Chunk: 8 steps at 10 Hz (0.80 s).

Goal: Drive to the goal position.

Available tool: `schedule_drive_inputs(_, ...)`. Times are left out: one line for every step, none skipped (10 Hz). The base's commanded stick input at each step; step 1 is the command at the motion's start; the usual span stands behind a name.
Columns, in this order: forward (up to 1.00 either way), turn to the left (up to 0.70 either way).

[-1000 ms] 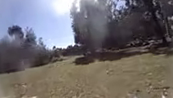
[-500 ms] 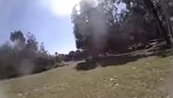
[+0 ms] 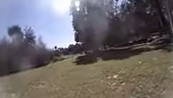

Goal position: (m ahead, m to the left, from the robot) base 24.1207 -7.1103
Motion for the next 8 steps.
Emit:
schedule_drive_inputs(0.7,0.0)
schedule_drive_inputs(0.7,0.0)
schedule_drive_inputs(0.7,0.0)
schedule_drive_inputs(0.7,0.0)
schedule_drive_inputs(0.7,0.0)
schedule_drive_inputs(0.7,0.0)
schedule_drive_inputs(0.7,0.0)
schedule_drive_inputs(0.7,0.0)
